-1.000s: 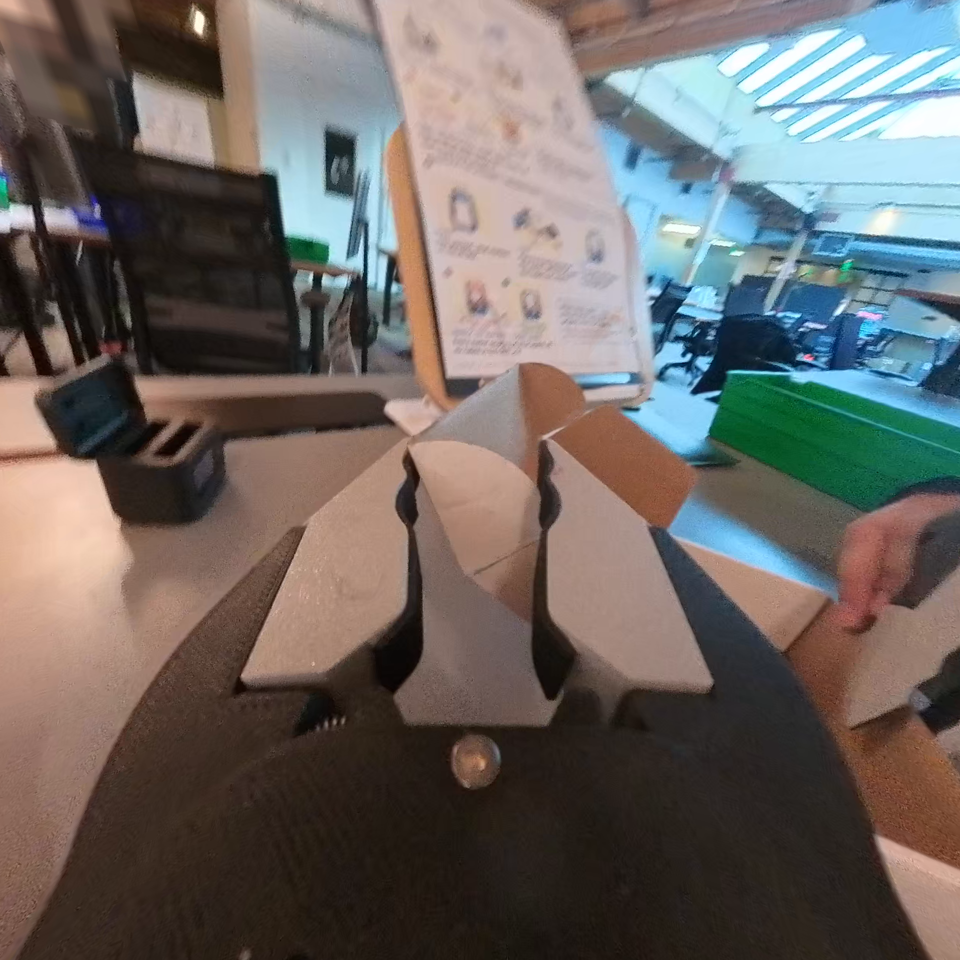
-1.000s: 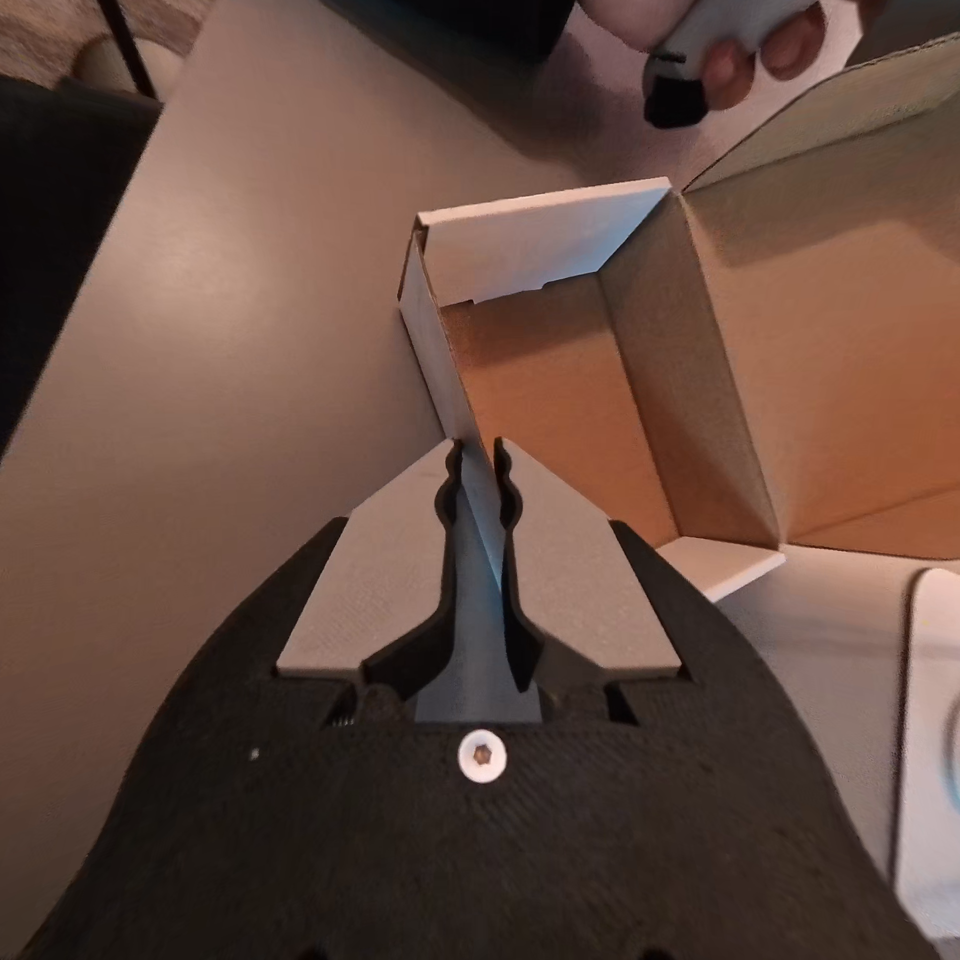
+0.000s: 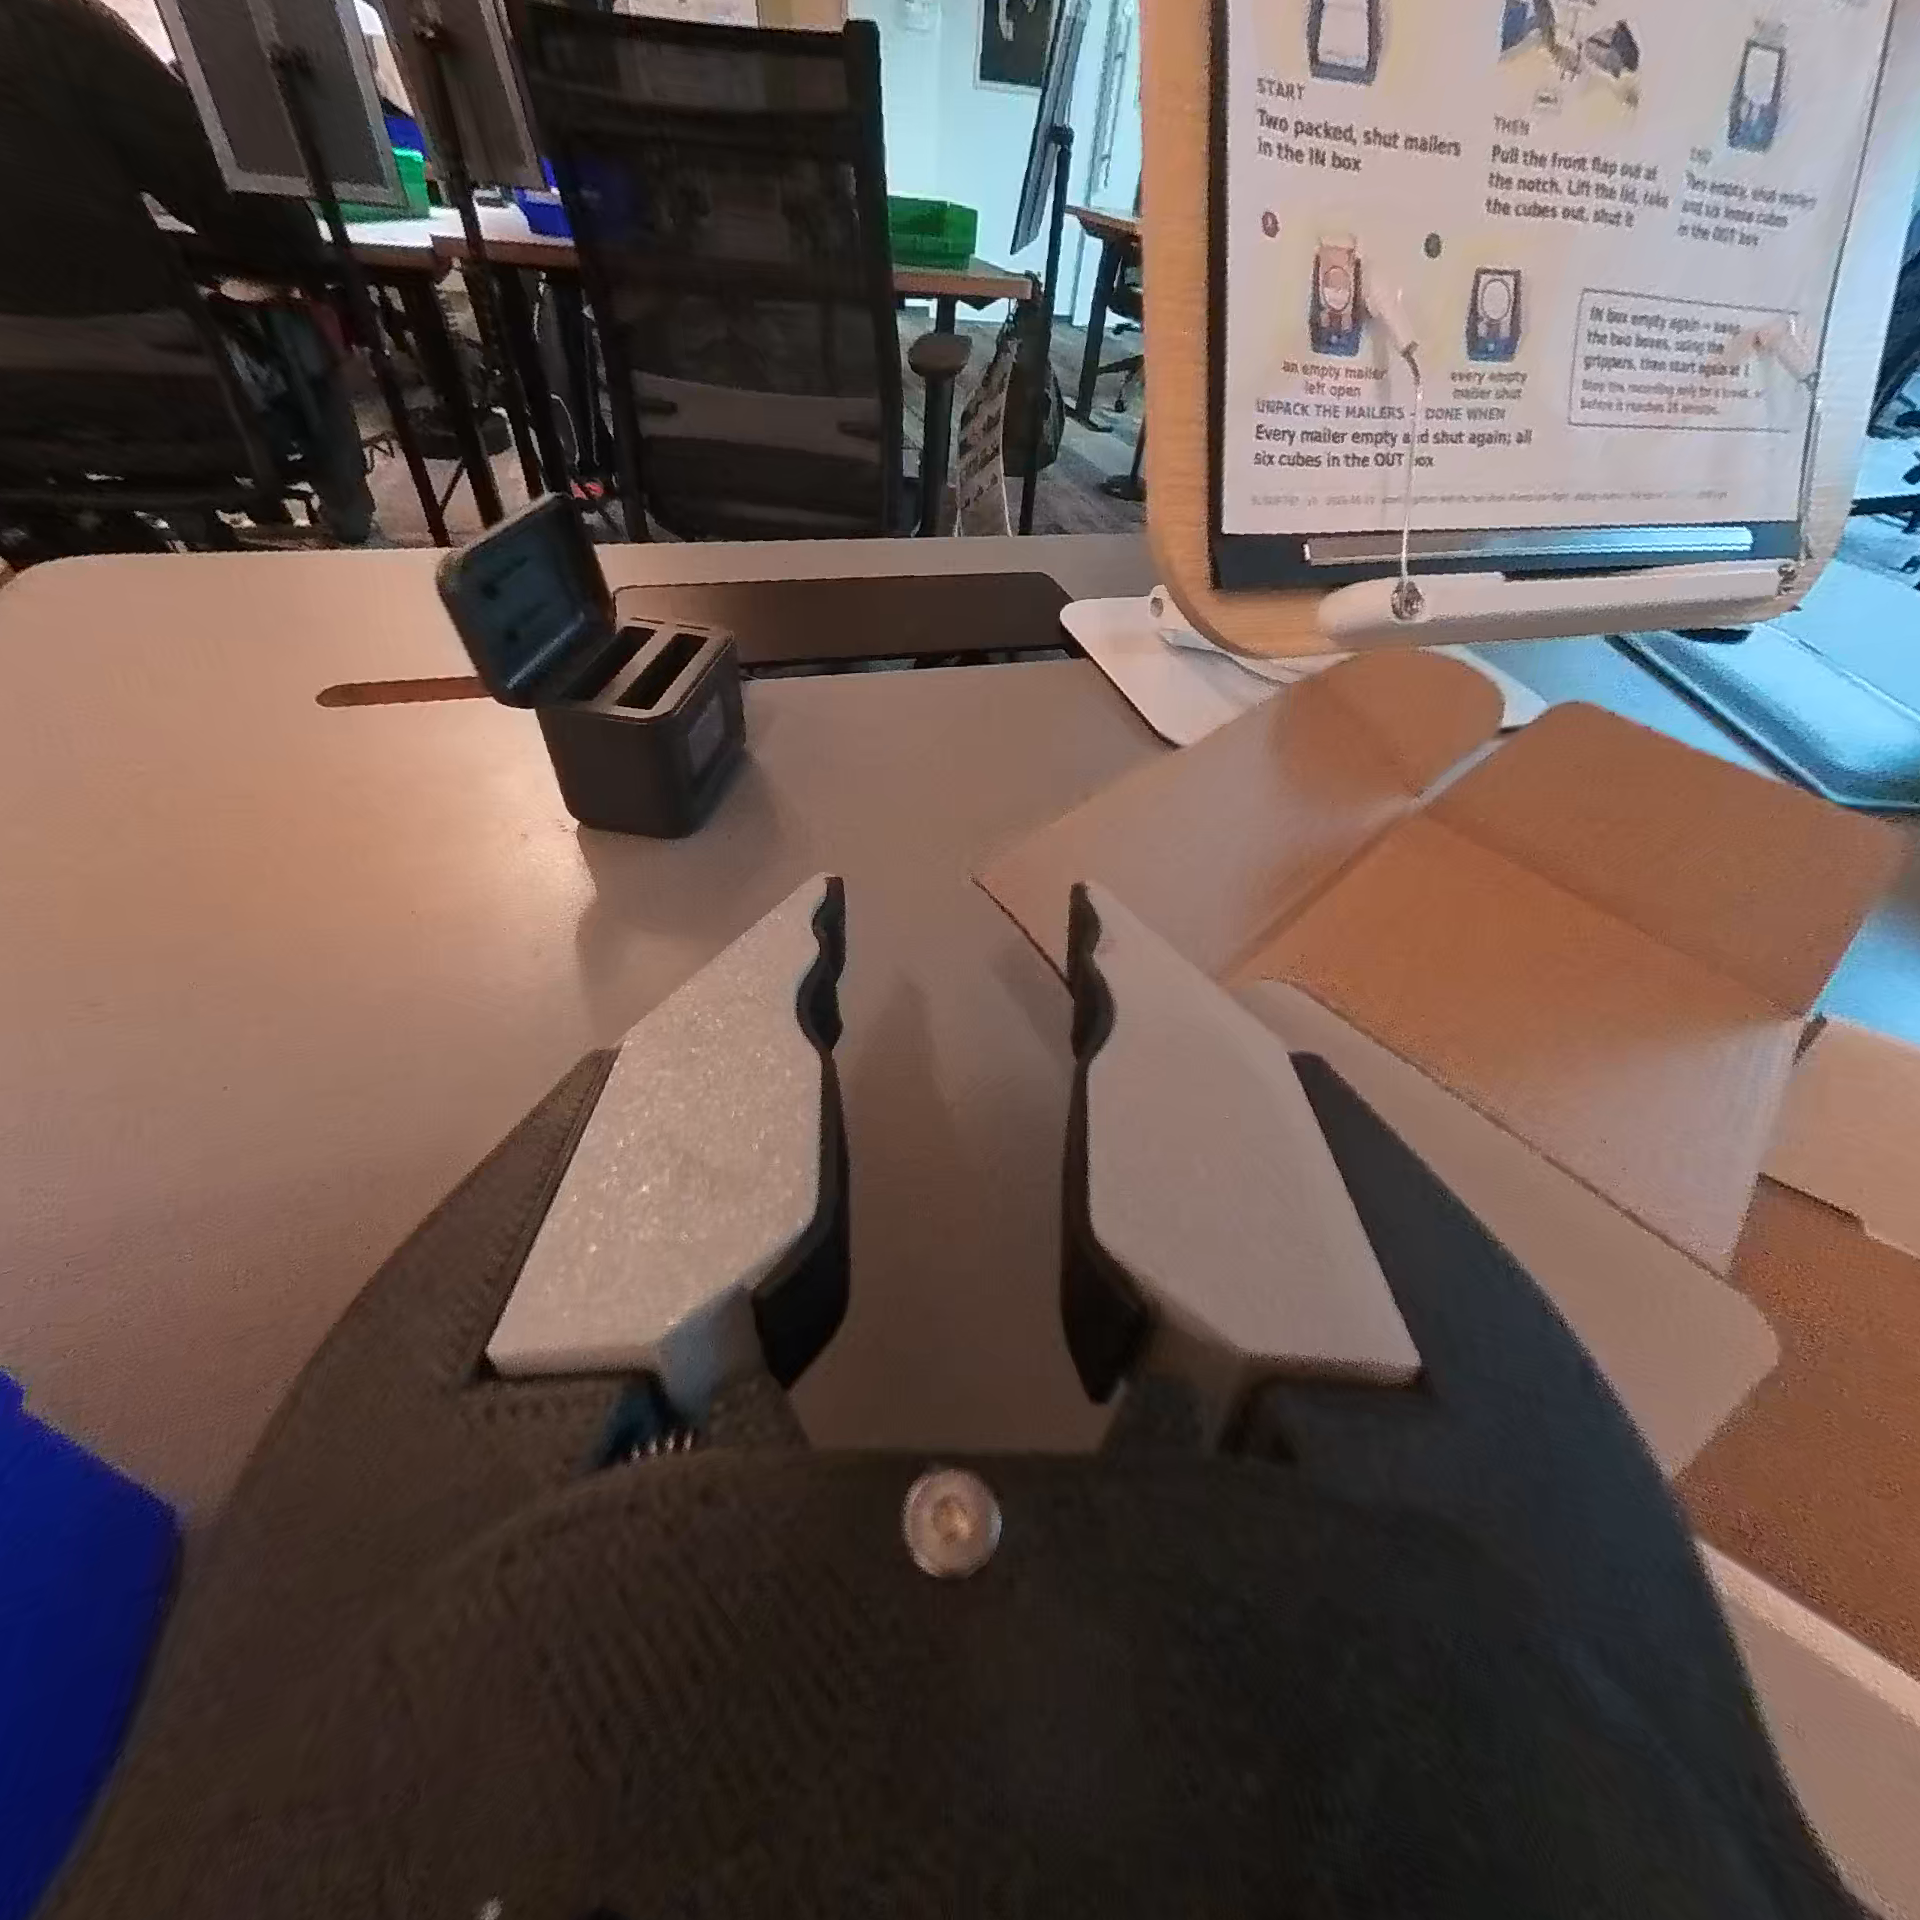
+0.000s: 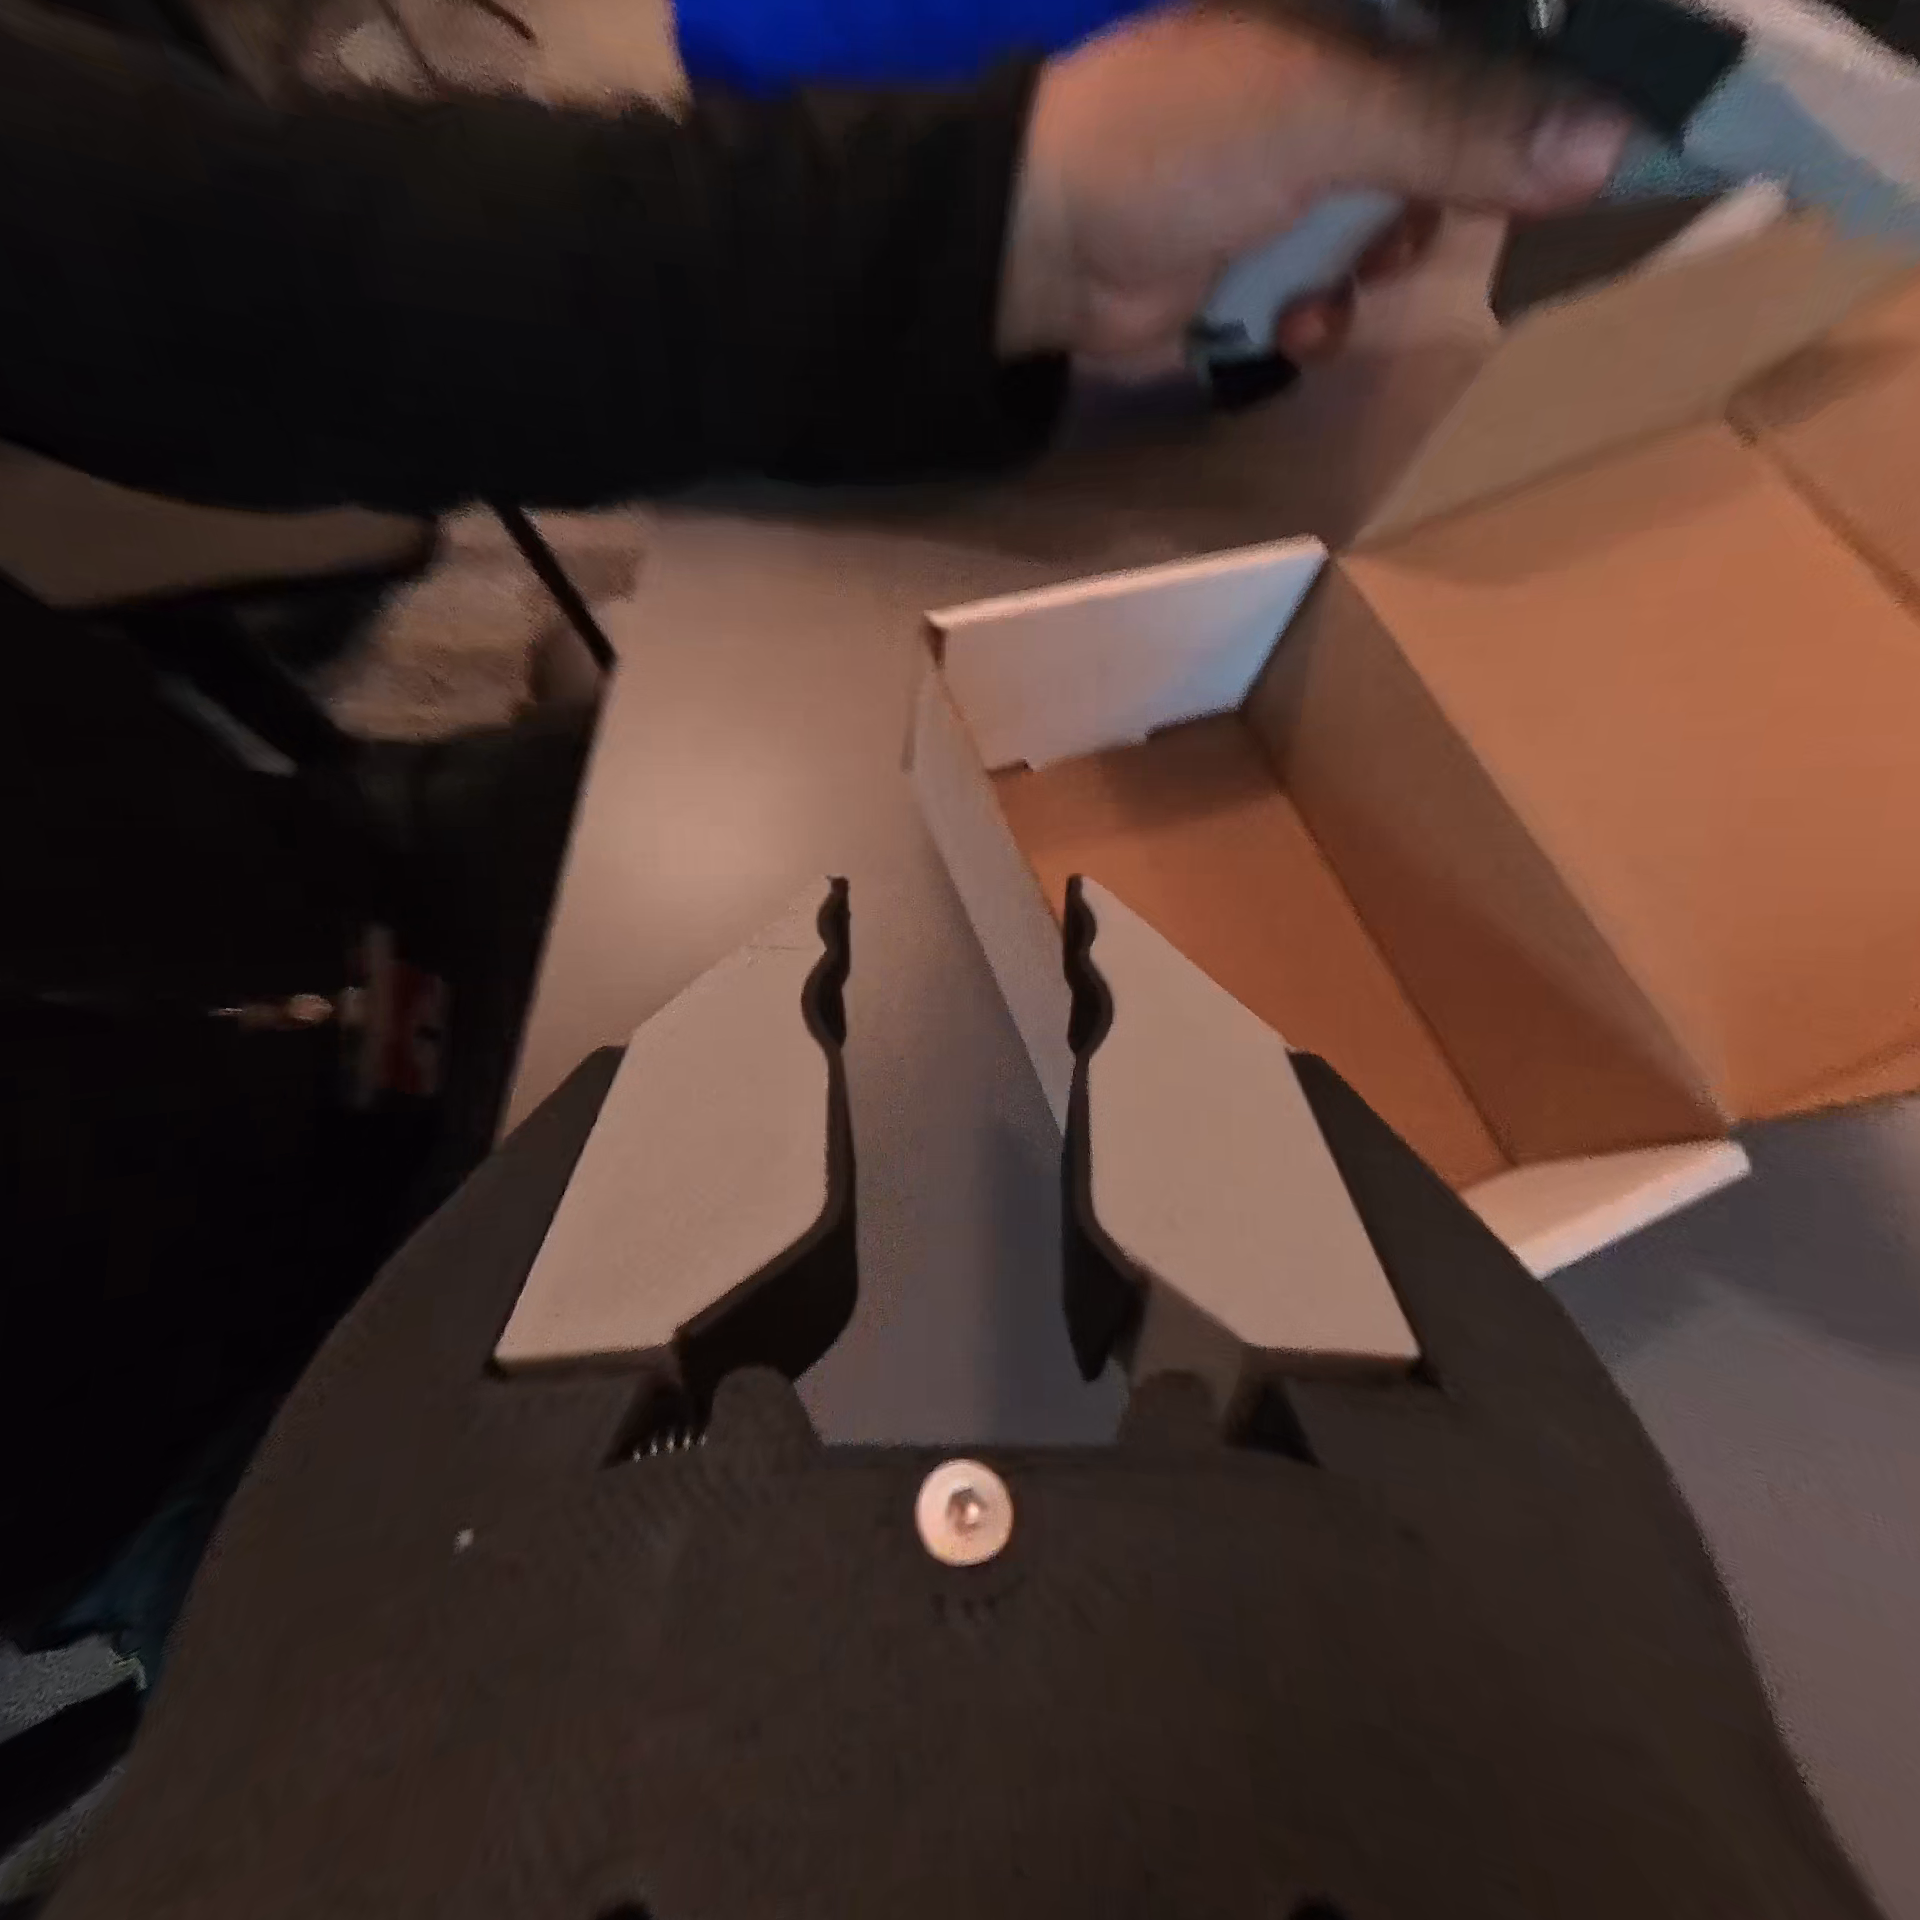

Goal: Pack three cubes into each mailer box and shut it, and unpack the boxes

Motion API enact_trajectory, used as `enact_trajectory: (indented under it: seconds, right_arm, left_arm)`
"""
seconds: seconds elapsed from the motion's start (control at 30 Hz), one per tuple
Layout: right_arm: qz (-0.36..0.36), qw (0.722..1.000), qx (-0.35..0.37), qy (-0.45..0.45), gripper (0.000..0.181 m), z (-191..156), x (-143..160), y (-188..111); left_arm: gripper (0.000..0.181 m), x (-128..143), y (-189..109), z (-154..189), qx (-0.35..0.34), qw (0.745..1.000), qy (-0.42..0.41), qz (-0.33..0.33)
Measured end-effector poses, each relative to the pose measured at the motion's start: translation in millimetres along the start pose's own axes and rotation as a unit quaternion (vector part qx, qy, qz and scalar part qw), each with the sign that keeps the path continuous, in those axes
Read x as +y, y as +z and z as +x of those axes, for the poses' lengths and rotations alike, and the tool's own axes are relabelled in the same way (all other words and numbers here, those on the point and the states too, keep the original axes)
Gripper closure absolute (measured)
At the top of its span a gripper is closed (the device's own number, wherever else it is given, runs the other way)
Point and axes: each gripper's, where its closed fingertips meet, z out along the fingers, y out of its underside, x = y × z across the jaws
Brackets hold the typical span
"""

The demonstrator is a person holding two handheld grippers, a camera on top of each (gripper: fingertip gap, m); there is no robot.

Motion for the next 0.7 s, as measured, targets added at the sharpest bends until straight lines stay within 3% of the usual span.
enact_trajectory:
  seconds: [0.13, 0.33, 0.43, 0.57, 0.63, 0.7]
  right_arm:
    - [0.067, 0.997, -0.036, -0.007, 0.135, -12.7, -18.1, -17.6]
    - [0.060, 0.990, -0.119, -0.036, 0.123, -43.6, -11.4, -19.5]
    - [0.047, 0.982, -0.165, -0.081, 0.129, -65.7, -5.4, -20.6]
    - [0.135, 0.978, -0.105, -0.122, 0.131, -55.1, -35.0, -37.3]
    - [0.207, 0.973, 0.021, -0.099, 0.122, -12.7, -60.2, -54.1]
    - [0.269, 0.949, 0.160, -0.049, 0.126, 39.8, -72.5, -81.3]
  left_arm:
    - [0.141, -1.6, -0.7, -0.4, 0.004, 1.000, -0.010, 0.005]
    - [0.141, 2.6, 1.5, 3.4, 0.011, 1.000, -0.005, -0.005]
    - [0.142, 2.6, 1.4, 4.9, 0.014, 1.000, -0.003, -0.004]
    - [0.144, -1.0, -0.5, 4.7, 0.013, 1.000, -0.001, 0.004]
    - [0.145, -7.0, -3.5, 6.7, 0.020, 1.000, 0.000, 0.019]
    - [0.150, -17.5, -9.0, 13.0, 0.037, 0.998, 0.004, 0.049]
